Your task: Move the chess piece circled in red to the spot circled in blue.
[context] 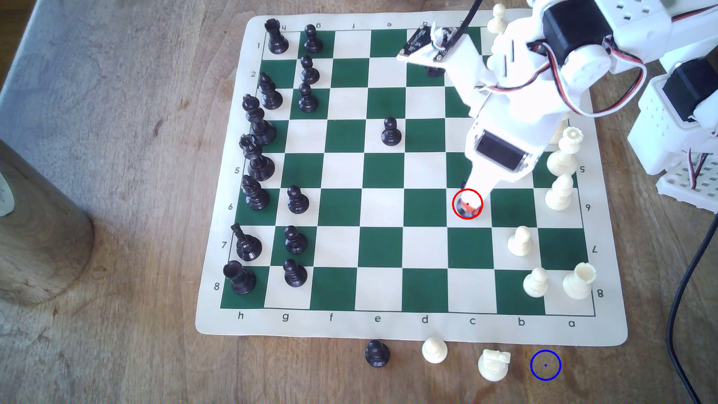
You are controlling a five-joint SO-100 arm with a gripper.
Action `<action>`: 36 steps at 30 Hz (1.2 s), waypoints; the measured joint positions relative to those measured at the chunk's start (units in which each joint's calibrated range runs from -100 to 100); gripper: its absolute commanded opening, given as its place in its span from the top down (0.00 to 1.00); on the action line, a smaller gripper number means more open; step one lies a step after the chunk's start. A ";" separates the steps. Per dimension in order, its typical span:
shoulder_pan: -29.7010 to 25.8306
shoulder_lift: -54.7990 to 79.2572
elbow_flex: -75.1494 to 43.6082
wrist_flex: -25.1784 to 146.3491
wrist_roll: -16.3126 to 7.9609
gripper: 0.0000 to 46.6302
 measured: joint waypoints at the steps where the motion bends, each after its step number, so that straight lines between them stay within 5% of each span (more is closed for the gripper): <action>1: -0.44 1.09 0.00 -0.96 0.00 0.62; 29: 1.03 11.98 0.00 -7.97 1.61 0.73; 33: 1.99 13.57 0.00 -9.00 1.61 0.99; 36: 1.99 13.57 0.18 -9.00 1.61 0.99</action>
